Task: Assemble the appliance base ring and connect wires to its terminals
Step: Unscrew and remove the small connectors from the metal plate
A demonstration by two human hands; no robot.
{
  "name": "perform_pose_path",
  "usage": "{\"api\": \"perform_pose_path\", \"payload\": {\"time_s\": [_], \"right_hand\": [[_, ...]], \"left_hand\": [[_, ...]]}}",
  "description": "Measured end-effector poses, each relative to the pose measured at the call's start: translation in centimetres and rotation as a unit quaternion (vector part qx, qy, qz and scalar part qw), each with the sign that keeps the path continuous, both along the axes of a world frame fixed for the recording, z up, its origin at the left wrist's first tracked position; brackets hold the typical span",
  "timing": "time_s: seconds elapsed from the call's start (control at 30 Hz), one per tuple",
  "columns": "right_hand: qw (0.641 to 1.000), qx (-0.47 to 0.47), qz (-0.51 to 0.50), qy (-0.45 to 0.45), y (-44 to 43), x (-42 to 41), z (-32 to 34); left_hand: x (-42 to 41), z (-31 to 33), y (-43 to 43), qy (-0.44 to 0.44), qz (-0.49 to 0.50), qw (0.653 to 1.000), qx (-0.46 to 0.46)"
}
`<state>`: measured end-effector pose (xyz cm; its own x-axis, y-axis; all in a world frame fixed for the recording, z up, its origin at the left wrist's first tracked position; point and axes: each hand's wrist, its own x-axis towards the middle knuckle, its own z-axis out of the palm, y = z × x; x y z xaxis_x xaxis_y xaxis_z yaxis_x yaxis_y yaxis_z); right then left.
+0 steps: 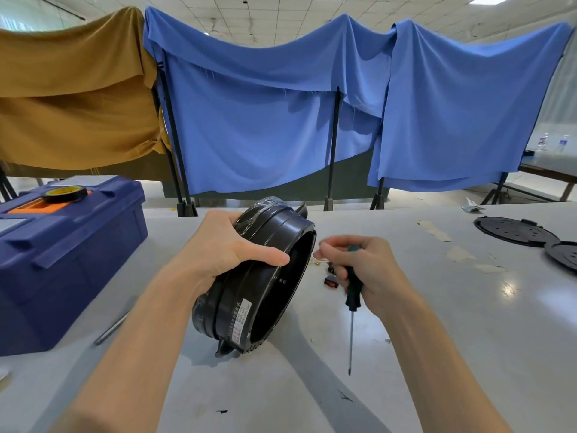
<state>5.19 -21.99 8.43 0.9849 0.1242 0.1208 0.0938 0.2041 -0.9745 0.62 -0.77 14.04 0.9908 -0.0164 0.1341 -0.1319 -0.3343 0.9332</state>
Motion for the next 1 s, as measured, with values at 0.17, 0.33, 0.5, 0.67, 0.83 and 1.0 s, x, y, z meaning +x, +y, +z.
{"api": "perform_pose_path", "payload": {"time_s": [0.17, 0.33, 0.5, 0.67, 0.83, 1.0], "right_hand": [[0.999, 0.046, 0.015, 0.003, 2.2, -1.9, 1.7], [0.997, 0.071, -0.030, 0.025, 3.5, -1.8, 1.7], [0.995, 0.084, -0.053, 0.032, 4.2, -1.5, 1.6], [0.993, 0.101, -0.038, 0.050, 4.5, -1.1, 1.3], [0.981, 0.167, 0.019, 0.096, 4.6, -0.8, 0.9], [0.981, 0.183, -0.030, 0.053, 5.1, -1.0, 0.1]], "left_hand": [[-0.2, 0.1, -0.2, -0.007, -0.001, 1.000, 0.001], [-0.2, 0.0, -0.3, -0.014, 0.007, 1.000, 0.005], [-0.2, -0.1, -0.3, -0.018, 0.004, 1.000, 0.004], [0.0, -0.2, -0.2, -0.014, -0.001, 1.000, 0.000], [0.1, -0.3, 0.0, -0.010, 0.008, 1.000, 0.011], [0.1, -0.3, -0.2, -0.015, 0.012, 1.000, 0.010]]}}
